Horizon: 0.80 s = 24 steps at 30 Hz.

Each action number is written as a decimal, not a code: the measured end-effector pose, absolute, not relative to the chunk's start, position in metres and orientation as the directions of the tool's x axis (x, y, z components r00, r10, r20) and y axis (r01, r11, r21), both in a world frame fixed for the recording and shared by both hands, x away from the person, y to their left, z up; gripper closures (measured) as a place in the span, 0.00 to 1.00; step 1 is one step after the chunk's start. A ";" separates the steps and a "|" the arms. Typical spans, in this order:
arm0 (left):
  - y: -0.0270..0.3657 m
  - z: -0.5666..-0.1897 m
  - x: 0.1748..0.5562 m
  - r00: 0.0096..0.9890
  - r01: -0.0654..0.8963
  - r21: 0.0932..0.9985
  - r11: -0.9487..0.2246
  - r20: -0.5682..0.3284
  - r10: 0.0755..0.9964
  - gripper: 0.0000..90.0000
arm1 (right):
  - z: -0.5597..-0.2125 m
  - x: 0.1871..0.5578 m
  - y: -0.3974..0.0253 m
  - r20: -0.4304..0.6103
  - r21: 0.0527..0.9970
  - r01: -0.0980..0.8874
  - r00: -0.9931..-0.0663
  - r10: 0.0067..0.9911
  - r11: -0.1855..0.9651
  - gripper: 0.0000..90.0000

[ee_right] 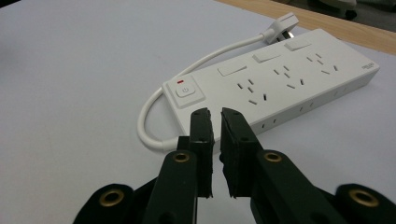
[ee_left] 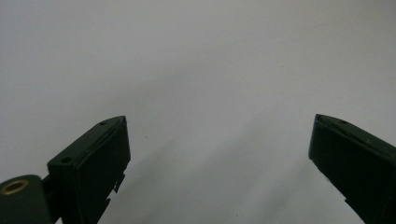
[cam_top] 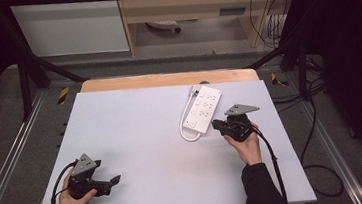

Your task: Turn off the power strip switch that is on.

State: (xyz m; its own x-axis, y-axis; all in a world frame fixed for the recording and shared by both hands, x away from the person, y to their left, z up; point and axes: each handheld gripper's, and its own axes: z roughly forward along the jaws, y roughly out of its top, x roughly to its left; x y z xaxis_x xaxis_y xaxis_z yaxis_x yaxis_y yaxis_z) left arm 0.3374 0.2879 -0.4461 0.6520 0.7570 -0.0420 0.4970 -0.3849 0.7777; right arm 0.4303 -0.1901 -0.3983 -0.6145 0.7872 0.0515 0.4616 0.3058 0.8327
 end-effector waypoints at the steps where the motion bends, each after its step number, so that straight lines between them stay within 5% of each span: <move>1: 0.288 -0.446 0.337 0.652 0.497 0.778 -0.385 -0.041 0.757 0.06 | -0.398 0.430 -0.190 0.052 0.833 0.462 -0.615 0.787 0.306 0.94; 24: 0.289 -0.446 0.338 0.652 0.497 0.778 -0.383 -0.044 0.757 0.06 | -0.399 0.460 -0.170 0.061 0.834 0.465 -0.614 0.787 0.298 1.00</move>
State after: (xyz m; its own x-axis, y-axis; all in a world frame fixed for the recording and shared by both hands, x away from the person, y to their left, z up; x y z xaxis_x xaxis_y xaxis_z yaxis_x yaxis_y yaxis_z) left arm 0.3375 0.2885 -0.4459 0.6519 0.7571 -0.0436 0.4974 -0.3835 0.7782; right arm 0.4598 -0.1699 -0.3986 -0.6141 0.7868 0.0614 0.4647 0.2975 0.8340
